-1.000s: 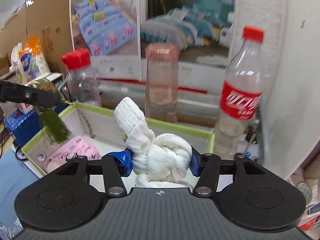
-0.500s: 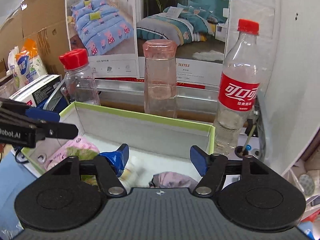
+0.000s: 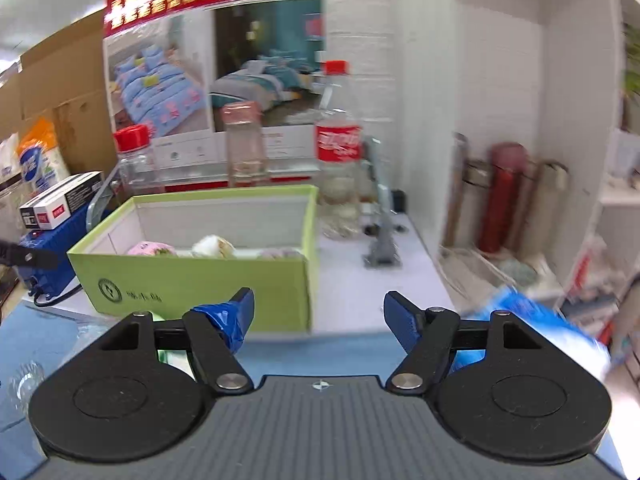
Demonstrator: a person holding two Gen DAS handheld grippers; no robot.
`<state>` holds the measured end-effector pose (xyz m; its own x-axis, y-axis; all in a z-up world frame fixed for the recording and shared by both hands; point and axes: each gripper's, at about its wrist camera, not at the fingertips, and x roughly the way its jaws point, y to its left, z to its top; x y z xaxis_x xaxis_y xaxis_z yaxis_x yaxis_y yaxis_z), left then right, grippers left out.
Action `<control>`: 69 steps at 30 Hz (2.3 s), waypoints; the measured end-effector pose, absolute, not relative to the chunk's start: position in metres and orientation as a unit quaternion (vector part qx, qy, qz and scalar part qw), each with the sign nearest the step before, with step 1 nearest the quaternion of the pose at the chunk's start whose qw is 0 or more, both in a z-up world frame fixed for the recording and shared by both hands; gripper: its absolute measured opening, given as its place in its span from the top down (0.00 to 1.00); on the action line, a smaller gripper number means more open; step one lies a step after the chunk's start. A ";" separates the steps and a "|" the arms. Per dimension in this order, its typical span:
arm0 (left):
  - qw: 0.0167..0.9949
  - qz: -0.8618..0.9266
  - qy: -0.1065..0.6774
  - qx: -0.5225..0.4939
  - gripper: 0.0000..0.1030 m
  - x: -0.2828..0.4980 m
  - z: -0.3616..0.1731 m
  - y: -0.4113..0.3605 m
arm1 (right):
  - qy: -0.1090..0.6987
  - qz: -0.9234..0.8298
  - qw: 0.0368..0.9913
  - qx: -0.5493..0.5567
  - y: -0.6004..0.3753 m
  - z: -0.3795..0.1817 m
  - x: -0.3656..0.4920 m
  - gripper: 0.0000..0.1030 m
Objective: Organize soft objects
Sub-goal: 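Move left tool to the clear zip bag while right tool approaches the yellow-printed white sock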
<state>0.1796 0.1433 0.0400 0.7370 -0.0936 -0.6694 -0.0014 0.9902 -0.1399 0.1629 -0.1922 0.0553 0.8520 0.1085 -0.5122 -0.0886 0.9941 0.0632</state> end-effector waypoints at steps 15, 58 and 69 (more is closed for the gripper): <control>0.851 -0.090 0.515 -0.057 0.35 0.266 -0.017 0.112 | 0.268 0.000 0.961 0.065 -0.211 0.024 0.125 0.43; 0.875 -0.006 0.484 -0.002 0.13 0.217 -0.031 0.171 | 0.410 0.348 0.799 -0.270 -0.192 0.001 0.222 0.40; 0.877 -0.013 0.480 0.003 0.13 0.217 -0.031 0.172 | 0.417 0.283 0.839 -0.204 -0.208 0.020 0.224 0.39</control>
